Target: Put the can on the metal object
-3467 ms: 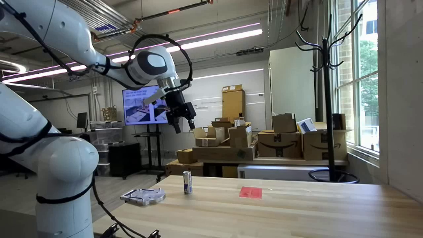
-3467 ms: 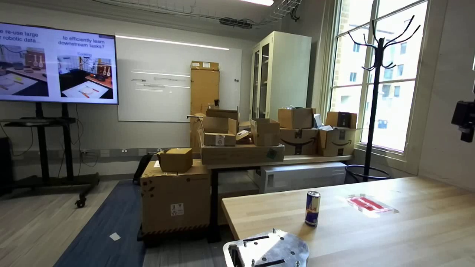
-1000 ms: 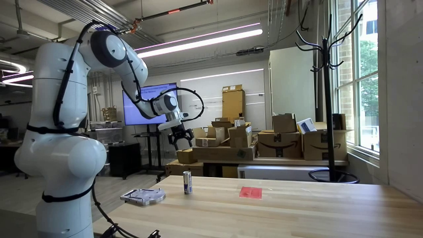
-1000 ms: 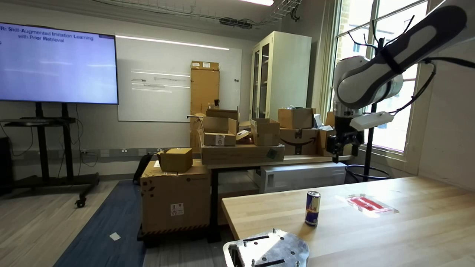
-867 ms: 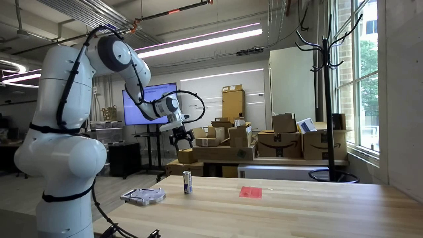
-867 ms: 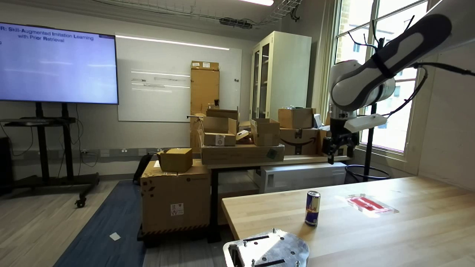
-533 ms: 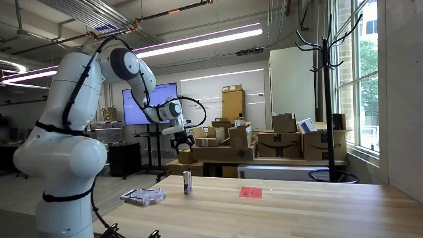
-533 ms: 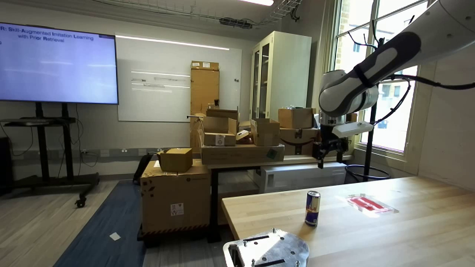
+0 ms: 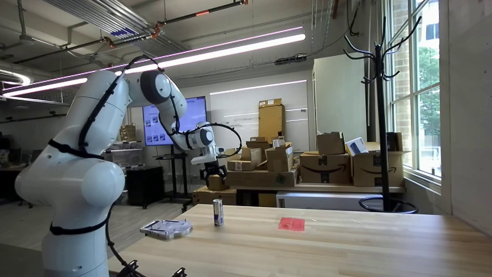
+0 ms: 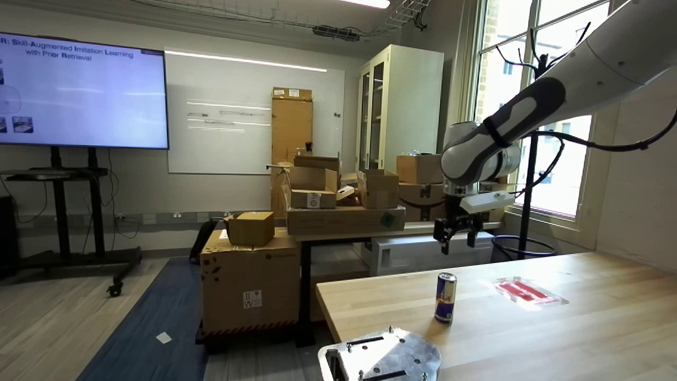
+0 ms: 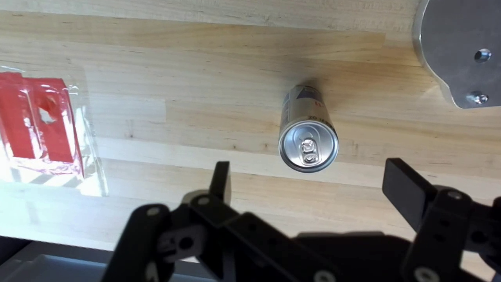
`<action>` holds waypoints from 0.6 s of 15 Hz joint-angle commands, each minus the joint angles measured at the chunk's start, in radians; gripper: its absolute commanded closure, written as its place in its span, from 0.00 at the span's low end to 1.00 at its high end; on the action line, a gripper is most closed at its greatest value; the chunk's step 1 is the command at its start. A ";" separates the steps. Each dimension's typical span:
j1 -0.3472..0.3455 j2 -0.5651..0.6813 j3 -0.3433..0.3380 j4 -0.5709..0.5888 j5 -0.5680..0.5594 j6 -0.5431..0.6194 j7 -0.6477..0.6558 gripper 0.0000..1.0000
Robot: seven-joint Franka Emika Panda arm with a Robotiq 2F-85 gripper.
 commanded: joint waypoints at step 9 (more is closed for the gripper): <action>-0.011 0.110 0.006 0.041 0.096 0.003 -0.080 0.00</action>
